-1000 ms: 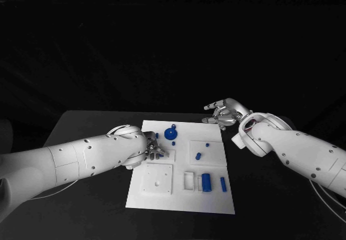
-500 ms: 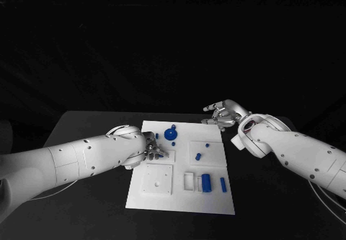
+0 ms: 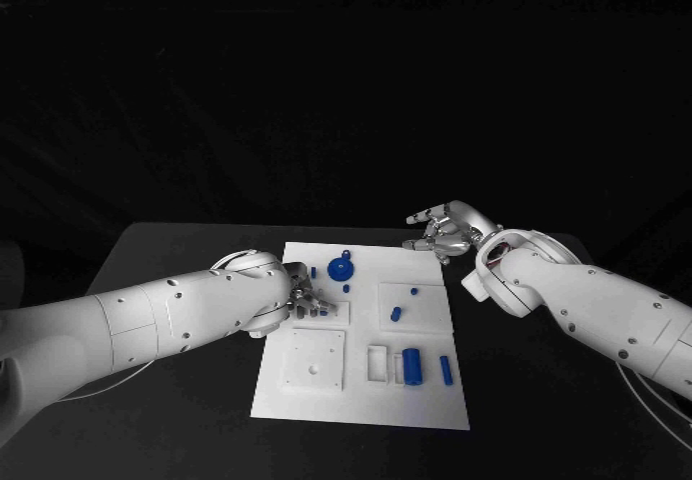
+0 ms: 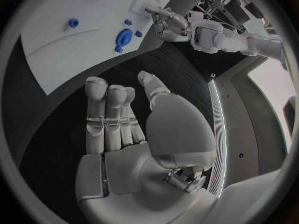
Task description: Assemble the parts on the task board
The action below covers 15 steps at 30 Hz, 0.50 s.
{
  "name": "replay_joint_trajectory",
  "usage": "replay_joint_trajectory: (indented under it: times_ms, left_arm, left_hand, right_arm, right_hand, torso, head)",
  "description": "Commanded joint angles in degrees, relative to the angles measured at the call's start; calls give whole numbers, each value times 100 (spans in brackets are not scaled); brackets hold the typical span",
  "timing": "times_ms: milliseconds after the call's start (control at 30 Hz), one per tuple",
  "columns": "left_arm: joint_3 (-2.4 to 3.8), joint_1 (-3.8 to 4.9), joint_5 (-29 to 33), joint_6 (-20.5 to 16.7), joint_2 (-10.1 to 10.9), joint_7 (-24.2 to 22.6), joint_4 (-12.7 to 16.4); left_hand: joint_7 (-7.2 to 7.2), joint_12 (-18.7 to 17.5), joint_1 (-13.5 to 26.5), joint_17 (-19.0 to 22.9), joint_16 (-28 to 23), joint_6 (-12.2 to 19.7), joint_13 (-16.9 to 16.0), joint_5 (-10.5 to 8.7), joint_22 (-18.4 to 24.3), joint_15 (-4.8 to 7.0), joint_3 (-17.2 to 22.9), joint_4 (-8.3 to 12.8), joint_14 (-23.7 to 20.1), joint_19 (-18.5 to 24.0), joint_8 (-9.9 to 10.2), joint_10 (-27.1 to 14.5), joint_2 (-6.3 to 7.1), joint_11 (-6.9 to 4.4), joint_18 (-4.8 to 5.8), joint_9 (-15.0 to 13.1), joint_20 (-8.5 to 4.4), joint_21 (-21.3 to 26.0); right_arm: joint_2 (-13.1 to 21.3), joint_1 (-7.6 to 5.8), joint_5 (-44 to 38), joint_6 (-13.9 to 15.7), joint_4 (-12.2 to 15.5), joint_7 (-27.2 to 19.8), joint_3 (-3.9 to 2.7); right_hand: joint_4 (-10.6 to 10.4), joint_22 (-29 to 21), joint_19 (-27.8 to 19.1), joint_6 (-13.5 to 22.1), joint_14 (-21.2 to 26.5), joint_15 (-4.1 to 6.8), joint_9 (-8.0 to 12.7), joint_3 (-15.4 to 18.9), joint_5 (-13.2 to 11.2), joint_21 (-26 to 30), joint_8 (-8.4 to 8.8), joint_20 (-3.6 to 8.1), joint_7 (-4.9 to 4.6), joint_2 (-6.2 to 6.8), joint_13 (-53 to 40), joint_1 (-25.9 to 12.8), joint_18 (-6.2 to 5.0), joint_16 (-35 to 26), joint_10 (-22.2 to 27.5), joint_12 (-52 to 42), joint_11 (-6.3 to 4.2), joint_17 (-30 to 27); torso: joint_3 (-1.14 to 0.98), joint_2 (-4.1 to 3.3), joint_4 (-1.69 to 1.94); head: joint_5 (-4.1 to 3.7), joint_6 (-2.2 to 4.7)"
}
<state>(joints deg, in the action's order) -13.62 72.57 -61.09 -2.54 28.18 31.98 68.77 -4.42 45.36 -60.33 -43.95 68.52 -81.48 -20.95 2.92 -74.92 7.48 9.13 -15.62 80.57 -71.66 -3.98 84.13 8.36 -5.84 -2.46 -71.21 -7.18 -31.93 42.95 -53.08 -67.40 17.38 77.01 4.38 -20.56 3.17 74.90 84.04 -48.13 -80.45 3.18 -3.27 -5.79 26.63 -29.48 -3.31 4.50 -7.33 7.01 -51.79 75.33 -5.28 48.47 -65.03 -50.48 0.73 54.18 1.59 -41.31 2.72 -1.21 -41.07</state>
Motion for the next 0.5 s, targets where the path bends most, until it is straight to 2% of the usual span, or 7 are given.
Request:
replay_joint_trajectory:
  times_ms: [33, 333, 500]
  left_arm:
    - [2, -1, -20, -89, -20, -106, 3]
    - [3, -2, 21, -136, -15, -148, 0]
    - [4, -2, 32, -157, -2, -162, -12]
  left_hand:
    - [14, 30, 8, -10, -3, -35, 7, -15, -105, 42, -14, -95, 1, -2, 14, 252, 132, -27, 62, 15, -35, -13]
    - [11, 30, 61, -9, -10, -44, 13, -13, -105, 44, -45, -114, -1, -3, 17, 252, 259, -29, 65, 48, -40, -12]
    - [11, 29, 59, -8, -14, -44, 16, -13, -105, 46, -48, -111, -1, -2, 16, 253, 267, -29, 67, 67, -42, -11]
  right_arm:
    - [-6, 5, 31, -66, -1, -62, -4]
    - [-15, 11, 35, -68, -11, -67, -4]
    - [-16, 17, 38, -69, -14, -68, -4]
  right_hand:
    - [14, 341, 177, -23, 16, 23, 6, 2, 35, 14, 11, -4, -2, 1, 5, -78, -98, -34, 33, 5, -3, -7]
    - [14, 341, 177, -23, 16, 23, 6, 2, 35, 14, 11, -4, -2, 1, 5, -78, -98, -34, 33, 5, -3, -7]
    - [14, 341, 177, -23, 16, 23, 6, 2, 35, 14, 11, -4, -2, 1, 5, -78, -98, -34, 33, 5, -3, -7]
  torso:
    - [-1, 1, 5]
    - [-1, 0, 7]
    - [-2, 3, 7]
  head:
    - [-9, -12]
    - [-10, -21]
    - [-9, -20]
